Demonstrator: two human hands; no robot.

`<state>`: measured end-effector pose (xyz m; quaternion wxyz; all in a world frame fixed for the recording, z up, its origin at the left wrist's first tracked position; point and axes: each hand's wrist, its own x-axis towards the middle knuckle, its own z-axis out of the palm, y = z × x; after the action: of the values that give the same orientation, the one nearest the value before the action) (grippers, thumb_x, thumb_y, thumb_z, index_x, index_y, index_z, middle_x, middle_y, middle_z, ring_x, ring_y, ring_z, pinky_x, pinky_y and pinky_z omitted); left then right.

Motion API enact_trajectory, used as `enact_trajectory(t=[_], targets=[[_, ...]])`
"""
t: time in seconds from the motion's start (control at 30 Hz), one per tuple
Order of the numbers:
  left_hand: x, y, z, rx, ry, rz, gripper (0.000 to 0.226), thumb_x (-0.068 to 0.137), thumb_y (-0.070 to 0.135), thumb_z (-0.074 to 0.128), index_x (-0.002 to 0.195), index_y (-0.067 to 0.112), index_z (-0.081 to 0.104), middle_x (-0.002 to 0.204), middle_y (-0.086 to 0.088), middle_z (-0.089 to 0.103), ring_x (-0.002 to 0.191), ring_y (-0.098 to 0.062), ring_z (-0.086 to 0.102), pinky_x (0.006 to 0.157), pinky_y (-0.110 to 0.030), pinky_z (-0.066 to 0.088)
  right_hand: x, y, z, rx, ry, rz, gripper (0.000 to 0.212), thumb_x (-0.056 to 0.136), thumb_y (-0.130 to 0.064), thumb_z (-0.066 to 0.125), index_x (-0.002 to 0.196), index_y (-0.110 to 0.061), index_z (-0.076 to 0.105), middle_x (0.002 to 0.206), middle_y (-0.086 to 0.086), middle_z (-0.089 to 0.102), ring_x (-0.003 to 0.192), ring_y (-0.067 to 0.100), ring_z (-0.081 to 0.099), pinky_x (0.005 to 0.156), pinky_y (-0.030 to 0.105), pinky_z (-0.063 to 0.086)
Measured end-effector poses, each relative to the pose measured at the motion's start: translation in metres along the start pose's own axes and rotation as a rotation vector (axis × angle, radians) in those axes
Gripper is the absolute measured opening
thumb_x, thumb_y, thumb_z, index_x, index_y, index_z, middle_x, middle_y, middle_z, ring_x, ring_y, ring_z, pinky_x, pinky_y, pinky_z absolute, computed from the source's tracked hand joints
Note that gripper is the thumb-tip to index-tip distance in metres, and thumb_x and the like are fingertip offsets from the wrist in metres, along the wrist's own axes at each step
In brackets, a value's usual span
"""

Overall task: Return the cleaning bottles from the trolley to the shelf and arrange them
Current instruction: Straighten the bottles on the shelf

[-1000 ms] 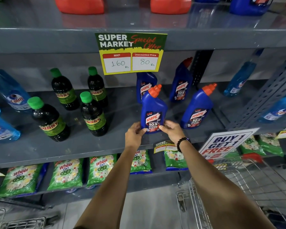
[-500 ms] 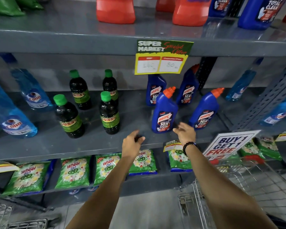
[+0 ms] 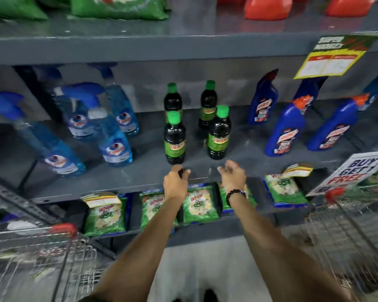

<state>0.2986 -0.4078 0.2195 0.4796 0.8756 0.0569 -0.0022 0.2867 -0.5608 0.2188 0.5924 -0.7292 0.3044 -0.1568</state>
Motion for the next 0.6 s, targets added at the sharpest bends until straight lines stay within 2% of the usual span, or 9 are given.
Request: enact_trajectory(t=[0.07, 0.13, 0.23, 0.27, 0.33, 0.37, 0.5, 0.6], targets=[[0.006, -0.008, -0.015, -0.045, 0.053, -0.041, 0.028, 0.089, 0.025, 0.056, 0.11, 0.006, 0.057, 0.103, -0.017, 0.07, 0.097, -0.033, 0.063, 0.07, -0.026, 0.039, -0.012, -0.001, 0.028, -0.09, -0.113, -0.062, 0.035, 0.077, -0.009, 0.066, 0.11, -0.002, 0.06, 0.111, 0.02, 0.066, 0.105, 0.03, 0.061, 0.092, 0.037, 0.047], [0.014, -0.014, -0.027, -0.073, 0.088, -0.073, 0.025, 0.088, 0.021, 0.058, 0.107, 0.005, 0.056, 0.103, -0.018, 0.069, 0.099, -0.034, 0.063, 0.072, -0.03, 0.042, -0.018, -0.005, 0.051, -0.107, -0.255, -0.076, 0.047, 0.077, -0.009, 0.067, 0.121, -0.003, 0.054, 0.124, 0.017, 0.061, 0.114, 0.026, 0.057, 0.096, 0.031, 0.044], [0.025, -0.016, -0.038, -0.071, 0.027, -0.07, 0.043, 0.087, 0.015, 0.06, 0.127, 0.005, 0.05, 0.119, -0.017, 0.065, 0.112, -0.03, 0.059, 0.088, -0.031, 0.045, -0.013, -0.01, 0.073, -0.141, -0.385, -0.106, 0.062, 0.075, -0.009, 0.07, 0.131, -0.004, 0.044, 0.138, 0.016, 0.049, 0.127, 0.024, 0.047, 0.108, 0.04, 0.037], [0.029, -0.016, -0.041, -0.062, -0.008, -0.054, 0.048, 0.086, 0.013, 0.06, 0.132, 0.007, 0.047, 0.124, -0.015, 0.063, 0.115, -0.028, 0.058, 0.09, -0.027, 0.044, -0.01, -0.012, 0.077, -0.16, -0.412, -0.117, 0.066, 0.074, -0.01, 0.07, 0.133, -0.006, 0.041, 0.14, 0.014, 0.046, 0.129, 0.024, 0.044, 0.11, 0.042, 0.035], [0.035, -0.016, -0.045, -0.054, -0.07, -0.018, 0.051, 0.086, 0.01, 0.06, 0.135, 0.012, 0.045, 0.127, -0.013, 0.062, 0.113, -0.025, 0.058, 0.084, -0.018, 0.041, -0.003, -0.014, 0.081, -0.212, -0.463, -0.14, 0.071, 0.074, -0.013, 0.071, 0.136, -0.009, 0.038, 0.143, 0.011, 0.043, 0.131, 0.023, 0.041, 0.111, 0.041, 0.033], [0.037, -0.016, -0.046, -0.053, -0.087, -0.006, 0.051, 0.086, 0.01, 0.059, 0.136, 0.013, 0.045, 0.127, -0.012, 0.062, 0.114, -0.023, 0.058, 0.085, -0.018, 0.041, 0.0, -0.016, 0.082, -0.236, -0.488, -0.155, 0.072, 0.073, -0.014, 0.072, 0.136, -0.01, 0.037, 0.143, 0.01, 0.043, 0.131, 0.022, 0.041, 0.111, 0.039, 0.034], [0.046, -0.017, -0.048, -0.027, -0.085, -0.033, 0.057, 0.087, 0.016, 0.06, 0.14, 0.014, 0.039, 0.135, -0.01, 0.056, 0.125, -0.025, 0.052, 0.103, -0.033, 0.041, 0.009, -0.018, 0.086, -0.241, -0.566, -0.234, 0.068, 0.071, -0.009, 0.073, 0.133, -0.011, 0.043, 0.136, 0.009, 0.051, 0.126, 0.023, 0.047, 0.105, 0.033, 0.036], [0.048, -0.018, -0.047, 0.001, -0.069, -0.035, 0.052, 0.087, 0.022, 0.059, 0.138, 0.022, 0.044, 0.131, -0.007, 0.061, 0.122, -0.025, 0.055, 0.101, -0.037, 0.044, 0.011, -0.017, 0.089, -0.22, -0.555, -0.228, 0.068, 0.072, -0.011, 0.072, 0.133, -0.013, 0.043, 0.136, 0.009, 0.052, 0.124, 0.021, 0.048, 0.108, 0.04, 0.038]])
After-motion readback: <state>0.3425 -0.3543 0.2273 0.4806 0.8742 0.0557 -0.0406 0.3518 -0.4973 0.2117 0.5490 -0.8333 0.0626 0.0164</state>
